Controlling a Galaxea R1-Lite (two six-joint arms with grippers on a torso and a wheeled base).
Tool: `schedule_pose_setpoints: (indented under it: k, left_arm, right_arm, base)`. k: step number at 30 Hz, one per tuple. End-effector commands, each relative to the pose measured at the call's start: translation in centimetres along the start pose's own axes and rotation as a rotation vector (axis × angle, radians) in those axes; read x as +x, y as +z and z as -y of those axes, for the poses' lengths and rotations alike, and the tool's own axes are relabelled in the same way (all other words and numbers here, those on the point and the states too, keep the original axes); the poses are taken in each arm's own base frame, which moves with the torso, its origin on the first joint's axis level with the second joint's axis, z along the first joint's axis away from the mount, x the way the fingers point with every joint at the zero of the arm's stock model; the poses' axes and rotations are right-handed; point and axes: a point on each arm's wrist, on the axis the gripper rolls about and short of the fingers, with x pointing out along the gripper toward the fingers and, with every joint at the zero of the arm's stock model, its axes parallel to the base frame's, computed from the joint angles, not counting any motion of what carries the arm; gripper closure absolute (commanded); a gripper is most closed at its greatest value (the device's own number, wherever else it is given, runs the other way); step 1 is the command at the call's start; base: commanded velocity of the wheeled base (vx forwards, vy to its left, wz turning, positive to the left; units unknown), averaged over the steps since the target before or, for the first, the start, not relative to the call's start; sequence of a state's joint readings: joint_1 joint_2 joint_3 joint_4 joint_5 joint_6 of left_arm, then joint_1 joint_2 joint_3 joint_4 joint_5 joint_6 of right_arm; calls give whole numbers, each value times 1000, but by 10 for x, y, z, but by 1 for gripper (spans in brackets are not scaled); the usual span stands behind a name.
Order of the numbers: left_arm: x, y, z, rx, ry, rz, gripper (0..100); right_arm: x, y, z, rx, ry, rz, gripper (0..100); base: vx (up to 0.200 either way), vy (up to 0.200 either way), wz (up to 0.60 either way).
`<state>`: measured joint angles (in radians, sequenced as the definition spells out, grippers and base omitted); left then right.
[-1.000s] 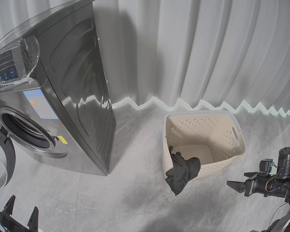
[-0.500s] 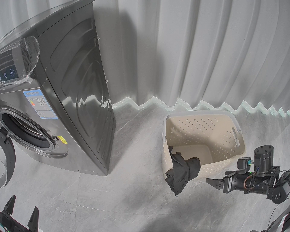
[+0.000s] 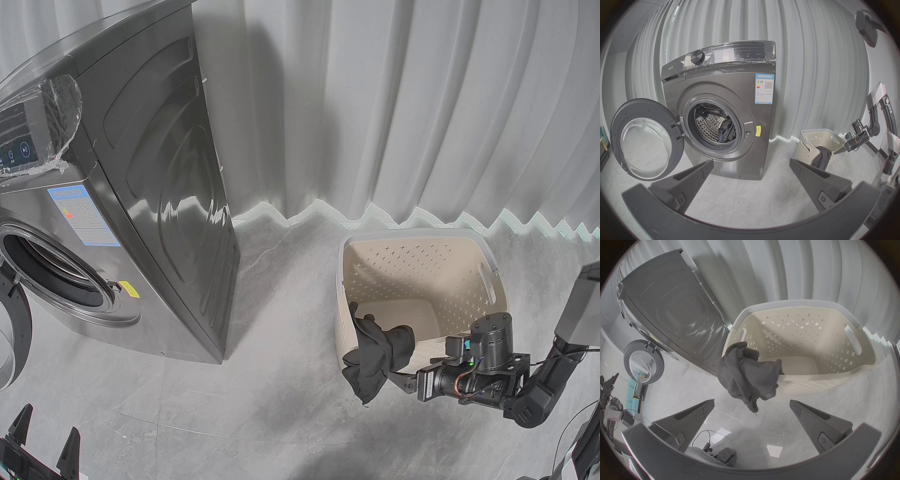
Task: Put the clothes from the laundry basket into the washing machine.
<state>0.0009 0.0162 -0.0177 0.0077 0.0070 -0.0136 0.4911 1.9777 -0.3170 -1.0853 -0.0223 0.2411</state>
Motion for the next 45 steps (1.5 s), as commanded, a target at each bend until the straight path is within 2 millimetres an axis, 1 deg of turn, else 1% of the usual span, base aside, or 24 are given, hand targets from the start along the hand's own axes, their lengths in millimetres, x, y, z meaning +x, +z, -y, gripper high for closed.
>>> schedule_pose_setpoints:
  k: [1, 3, 4, 6, 10, 15, 18, 19, 24, 28, 32, 33, 35, 39, 40, 43, 44, 45]
  left_arm:
    - [0, -5, 0, 0, 0, -3, 0]
    - [0, -5, 0, 1, 0, -3, 0]
    - [0, -5, 0, 1, 0, -3, 0]
    - [0, -5, 0, 0, -2, -3, 0]
    - [0, -5, 0, 0, 0, -3, 0]
    - [0, -5, 0, 0, 0, -3, 0]
    - [0, -5, 0, -2, 3, -3, 0]
    - [0, -5, 0, -3, 3, -3, 0]
    - [0, -5, 0, -3, 3, -3, 0]
    - [0, -4, 0, -3, 3, -1, 0]
    - [0, -4, 0, -3, 3, -1, 0]
    - [0, -5, 0, -3, 3, -3, 0]
    - [0, -5, 0, -5, 3, -3, 0]
    - [0, -5, 0, -5, 4, -3, 0]
    - [0, -5, 0, -5, 3, -3, 0]
    - [0, -5, 0, -3, 3, -3, 0]
    - [0, -5, 0, -3, 3, -3, 0]
    - [0, -5, 0, -5, 3, -3, 0]
  right_arm:
    - [23, -13, -11, -12, 20, -53, 0]
    - [28, -13, -13, -9, 23, -54, 0]
    - [36, -12, -13, -4, 19, -52, 0]
    - [43, -11, -11, 3, 15, -49, 0]
    - [52, -7, -12, 5, 14, -30, 0]
    - [68, -4, -13, 7, -17, 7, 0]
    - [72, 0, -14, 9, -12, 36, 0]
    - [72, 0, -14, 9, -12, 38, 100]
    - [77, 6, -16, 24, -4, 64, 100]
    - [77, 11, -21, 41, 17, 105, 100]
    - [75, 10, -23, 42, 25, 115, 100]
    - [68, 5, -24, 37, 30, 98, 100]
    - [57, 4, -27, 33, 38, 93, 100]
    - [21, 16, -37, 21, 93, 175, 100]
    - [16, 19, -38, 21, 100, 189, 100]
    - [-20, 31, -43, 10, 134, 258, 100]
    - [-20, 31, -43, 10, 134, 258, 100]
    - [-44, 39, -50, 3, 176, 317, 100]
  base:
    - [0, 0, 0]
    - [0, 0, 0]
    - [0, 0, 0]
    - [0, 0, 0]
    - [0, 0, 0]
    - [0, 0, 0]
    - [0, 0, 0]
    - [0, 0, 0]
    - [0, 0, 0]
    - [0, 0, 0]
    - [0, 0, 0]
    - [0, 0, 0]
    - [0, 0, 0]
    - [0, 0, 0]
    - [0, 0, 0]
    - [0, 0, 0]
    - [0, 0, 0]
    - [0, 0, 0]
